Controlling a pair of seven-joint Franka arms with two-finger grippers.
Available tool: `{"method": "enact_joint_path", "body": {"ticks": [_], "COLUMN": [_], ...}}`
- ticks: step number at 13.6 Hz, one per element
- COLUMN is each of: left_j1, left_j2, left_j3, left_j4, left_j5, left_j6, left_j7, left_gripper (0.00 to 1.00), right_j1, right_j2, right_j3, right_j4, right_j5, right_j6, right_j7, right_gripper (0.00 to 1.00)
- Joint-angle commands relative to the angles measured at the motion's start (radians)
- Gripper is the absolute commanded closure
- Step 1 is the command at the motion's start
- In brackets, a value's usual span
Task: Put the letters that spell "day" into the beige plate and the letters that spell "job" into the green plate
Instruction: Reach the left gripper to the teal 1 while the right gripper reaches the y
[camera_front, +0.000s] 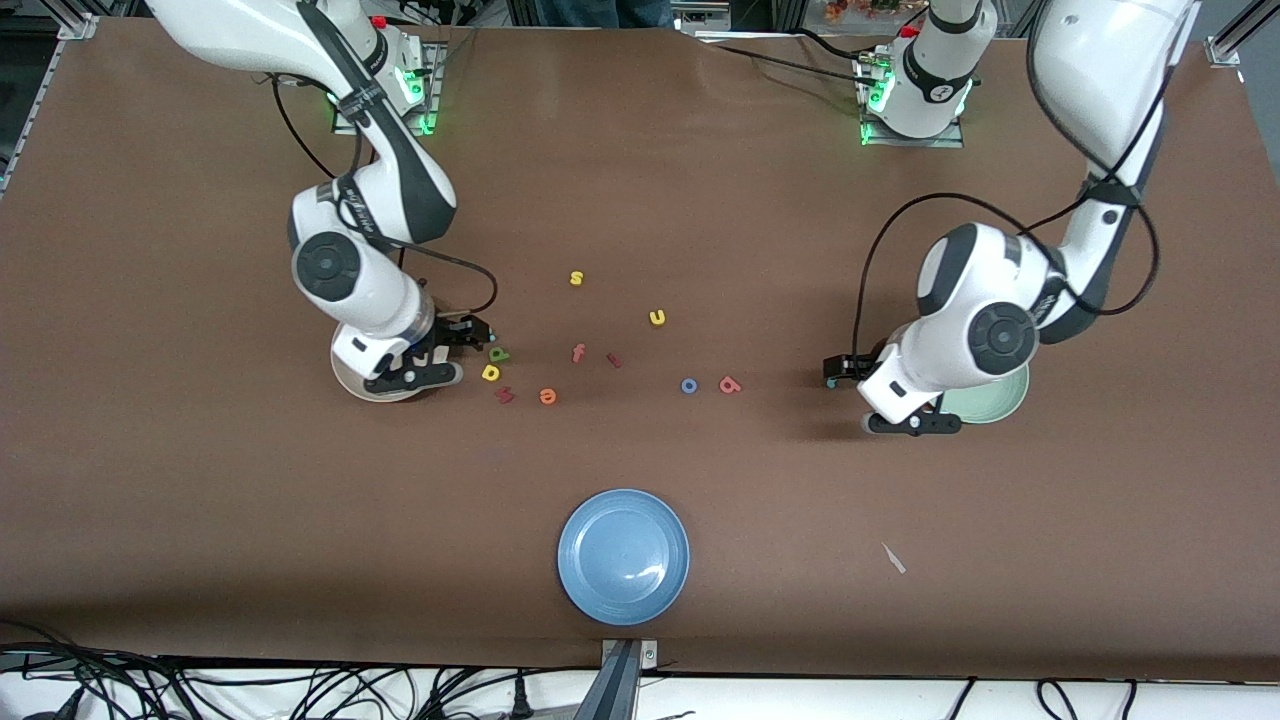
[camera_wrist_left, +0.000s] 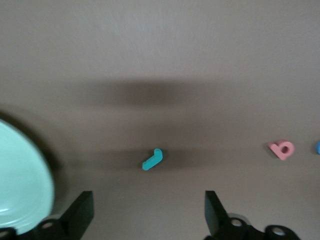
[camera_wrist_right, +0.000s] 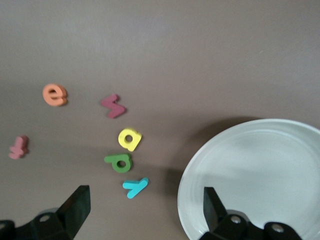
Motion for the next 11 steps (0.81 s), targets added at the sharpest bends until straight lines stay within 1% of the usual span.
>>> {"method": "enact_joint_path", "body": {"ticks": [1,3,4,6,7,8,9,11], "left_j1": [-0.031,-0.044,-0.047,-0.044,-0.042,-0.042,-0.039,-0.035], "left_j2": [0.066,0.105,0.116,0.128,0.131,0.134,0.134,0.133], "left_j3": [0.01,0.007,0.007,0.007,0.007,0.007,0.005,0.005], "left_j4": [0.003,0.003,0.003,0.003,0.002,-0.015,-0.032,-0.043], "left_j5": [0.063,0.19,0.204,0.197,0.192,0.191,0.191,0.189], "left_j6": [0.07,0.084,0.09,0.107,0.119,0.121,0.123,0.133], "left_j7": [-0.091,-0.188,-0.203,-0.208,-0.214,-0.225,-0.225,-0.225], "left_gripper": [0.11,0.11,0.11,0.11,0.14,0.27,0.29,0.32], "right_j1": [-0.007,-0.007,-0.007,-0.007,-0.006,-0.006,-0.006,-0.006], "right_j2": [0.016,0.033,0.043,0.069,0.089,0.099,0.104,0.106], "right_j3": [0.07,0.078,0.078,0.08,0.08,0.08,0.078,0.078], "right_j4": [-0.02,-0.02,-0.019,-0.02,-0.023,-0.037,-0.048,-0.06], "right_j5": [-0.112,-0.166,-0.169,-0.171,-0.173,-0.174,-0.173,-0.174], "right_j6": [0.013,0.02,0.028,0.077,0.109,0.153,0.186,0.207], "right_j7": [0.071,0.062,0.057,0.037,0.028,0.014,-0.01,-0.035], "right_gripper": [0.0,0.0,0.0,0.0,0.0,0.0,0.0,0.0]}}
